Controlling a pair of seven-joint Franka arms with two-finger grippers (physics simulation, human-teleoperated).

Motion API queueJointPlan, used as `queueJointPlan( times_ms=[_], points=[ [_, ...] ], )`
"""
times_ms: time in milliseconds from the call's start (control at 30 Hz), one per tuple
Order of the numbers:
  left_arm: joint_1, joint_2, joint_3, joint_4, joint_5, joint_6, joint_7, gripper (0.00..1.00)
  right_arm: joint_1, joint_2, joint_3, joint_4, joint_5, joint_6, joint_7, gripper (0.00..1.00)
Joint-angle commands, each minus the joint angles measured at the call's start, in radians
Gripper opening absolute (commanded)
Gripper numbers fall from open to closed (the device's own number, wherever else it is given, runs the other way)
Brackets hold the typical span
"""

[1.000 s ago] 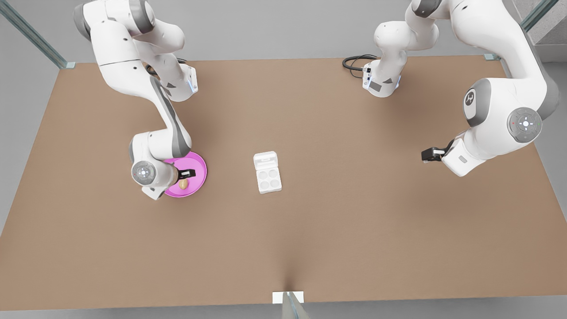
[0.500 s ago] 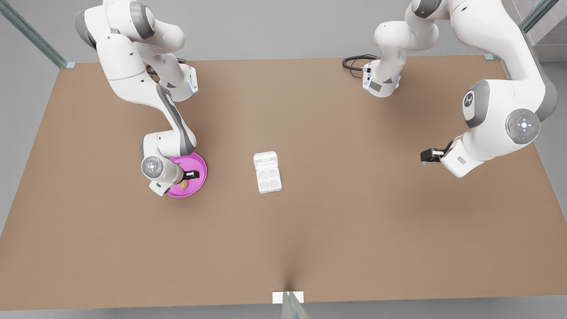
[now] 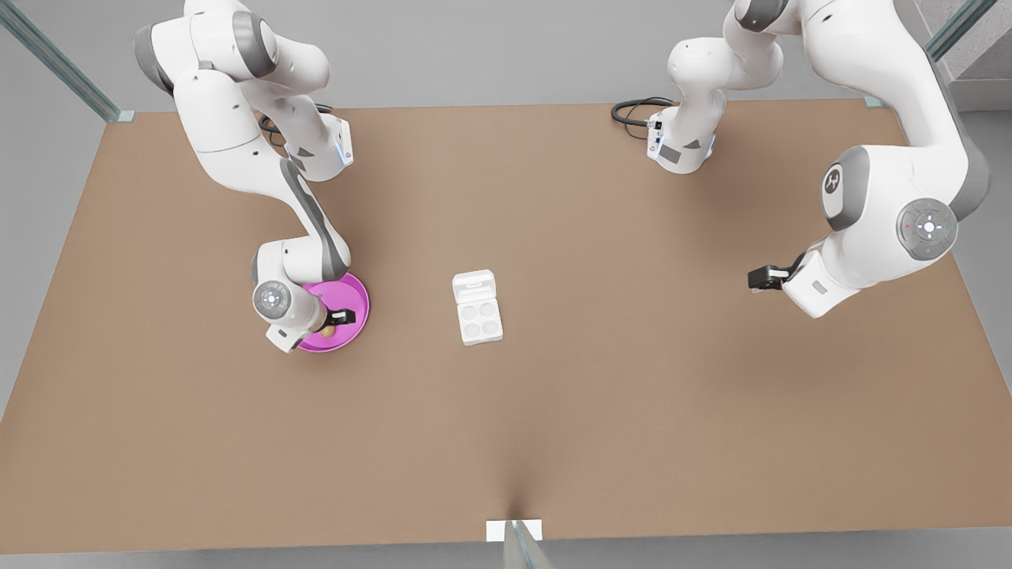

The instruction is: Pack egg into the box and close the box lid

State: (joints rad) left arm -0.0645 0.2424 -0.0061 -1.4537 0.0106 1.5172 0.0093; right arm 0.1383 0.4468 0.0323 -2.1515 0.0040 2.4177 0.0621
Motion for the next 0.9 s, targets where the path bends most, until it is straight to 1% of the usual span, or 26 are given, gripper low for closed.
queueJointPlan(
  times_ms=[0,33,167,333,667,833,867],
  points=[
    [0.0,-0.002,0.0,0.0,0.0,0.001,0.003,1.0,-0.002,0.001,0.0,0.001,-0.004,0.009,0.005,0.87],
    [0.0,-0.002,0.0,0.0,0.0,0.001,0.003,1.0,-0.003,0.001,0.0,0.001,-0.009,0.009,0.005,0.83],
    [-0.001,-0.002,0.0,0.0,0.0,0.001,0.003,1.0,-0.009,0.004,-0.002,-0.001,-0.013,0.021,0.004,0.82],
    [-0.001,0.0,0.0,0.0,0.0,0.001,0.003,1.0,-0.013,0.012,-0.003,-0.001,-0.015,0.023,0.004,0.69],
    [-0.001,0.0,-0.002,-0.005,0.0,0.003,0.003,1.0,-0.02,0.006,-0.003,-0.011,-0.018,0.021,0.002,0.68],
    [-0.003,0.0,-0.002,-0.005,0.0,0.003,0.001,1.0,-0.02,0.007,-0.003,-0.011,-0.018,0.023,0.002,0.63],
    [-0.003,0.0,-0.002,-0.005,0.0,0.003,0.001,1.0,-0.02,0.009,-0.003,-0.01,-0.018,0.023,0.002,0.59]
  ],
)
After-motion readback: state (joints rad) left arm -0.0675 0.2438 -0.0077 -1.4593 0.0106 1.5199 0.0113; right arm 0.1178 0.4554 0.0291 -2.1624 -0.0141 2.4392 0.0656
